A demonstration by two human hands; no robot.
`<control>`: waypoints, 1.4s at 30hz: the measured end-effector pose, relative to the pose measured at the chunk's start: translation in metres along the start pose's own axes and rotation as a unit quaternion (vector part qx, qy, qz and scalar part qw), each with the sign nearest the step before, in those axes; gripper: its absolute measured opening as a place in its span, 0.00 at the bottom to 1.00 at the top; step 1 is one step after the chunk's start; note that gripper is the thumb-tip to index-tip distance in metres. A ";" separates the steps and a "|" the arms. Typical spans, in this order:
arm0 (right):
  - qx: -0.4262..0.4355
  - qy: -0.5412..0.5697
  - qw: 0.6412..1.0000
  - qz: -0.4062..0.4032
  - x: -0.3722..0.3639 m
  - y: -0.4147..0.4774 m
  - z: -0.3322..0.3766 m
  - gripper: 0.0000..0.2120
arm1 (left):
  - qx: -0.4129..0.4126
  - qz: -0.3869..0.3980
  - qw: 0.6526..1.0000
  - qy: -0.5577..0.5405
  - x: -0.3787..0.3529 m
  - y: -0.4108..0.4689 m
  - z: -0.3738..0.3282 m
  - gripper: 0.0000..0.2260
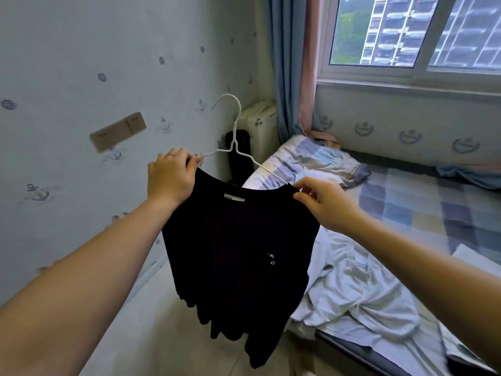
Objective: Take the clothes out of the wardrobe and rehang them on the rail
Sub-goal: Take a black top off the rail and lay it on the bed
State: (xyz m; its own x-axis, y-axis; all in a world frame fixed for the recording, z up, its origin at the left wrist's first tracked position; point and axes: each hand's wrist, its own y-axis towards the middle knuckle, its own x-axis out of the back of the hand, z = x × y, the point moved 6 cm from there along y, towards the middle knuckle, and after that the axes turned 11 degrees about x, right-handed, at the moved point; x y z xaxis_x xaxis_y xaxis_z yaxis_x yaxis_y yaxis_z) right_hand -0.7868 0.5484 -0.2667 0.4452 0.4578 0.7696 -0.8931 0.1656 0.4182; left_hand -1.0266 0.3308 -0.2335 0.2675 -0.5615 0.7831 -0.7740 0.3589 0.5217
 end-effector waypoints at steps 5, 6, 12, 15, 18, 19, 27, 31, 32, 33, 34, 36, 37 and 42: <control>-0.035 0.020 0.999 0.008 0.003 0.035 -0.091 0.06 | -0.004 0.025 1.000 -0.015 -0.086 0.057 -0.043 0.13; -0.044 0.015 0.999 0.005 0.006 0.043 -0.111 0.06 | -0.004 0.037 0.999 -0.022 -0.106 0.069 -0.053 0.13; -0.093 -0.008 0.995 -0.025 0.022 0.077 -0.226 0.05 | 0.007 0.108 0.991 -0.074 -0.223 0.131 -0.112 0.12; -0.122 -0.007 0.992 -0.027 0.015 0.085 -0.274 0.05 | 0.027 0.150 0.983 -0.103 -0.279 0.144 -0.129 0.11; -0.169 -0.006 0.986 -0.011 -0.007 0.086 -0.322 0.04 | 0.041 0.199 0.974 -0.101 -0.337 0.146 -0.126 0.11; -0.185 -0.006 0.983 -0.004 -0.017 0.087 -0.339 0.04 | 0.043 0.216 0.971 -0.098 -0.356 0.145 -0.124 0.11; -0.339 -0.016 0.940 0.037 -0.134 0.083 -0.453 0.05 | 0.046 0.350 0.931 -0.097 -0.515 0.125 -0.094 0.09; -0.405 -0.032 0.912 0.057 -0.196 0.078 -0.509 0.05 | 0.024 0.405 0.910 -0.082 -0.603 0.122 -0.078 0.09; -0.418 -0.039 0.906 0.054 -0.207 0.078 -0.522 0.06 | 0.021 0.409 0.909 -0.080 -0.623 0.124 -0.075 0.10; -0.426 -0.047 0.902 0.050 -0.216 0.077 -0.532 0.06 | 0.016 0.413 0.907 -0.080 -0.637 0.125 -0.074 0.11; -0.432 -0.054 0.899 0.046 -0.229 0.077 -0.545 0.07 | 0.012 0.418 0.905 -0.082 -0.658 0.124 -0.070 0.12; -0.437 -0.062 0.897 0.032 -0.260 0.074 -0.571 0.09 | 0.004 0.426 0.901 -0.086 -0.701 0.121 -0.062 0.13; -0.441 -0.063 0.895 0.030 -0.275 0.071 -0.582 0.09 | 0.002 0.430 0.899 -0.084 -0.722 0.118 -0.056 0.12; -0.427 -0.026 0.903 0.044 -0.352 0.066 -0.639 0.13 | -0.004 0.429 0.899 -0.091 -0.809 0.104 -0.040 0.10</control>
State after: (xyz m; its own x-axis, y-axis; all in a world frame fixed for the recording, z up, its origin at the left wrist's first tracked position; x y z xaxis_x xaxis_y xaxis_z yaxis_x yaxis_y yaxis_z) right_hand -1.0429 0.9567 -0.8186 0.3521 0.4640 0.8129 -0.6391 0.7537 -0.1534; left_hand -1.3008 0.8523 -0.7995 -0.5242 -0.1877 0.8307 -0.6466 0.7225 -0.2448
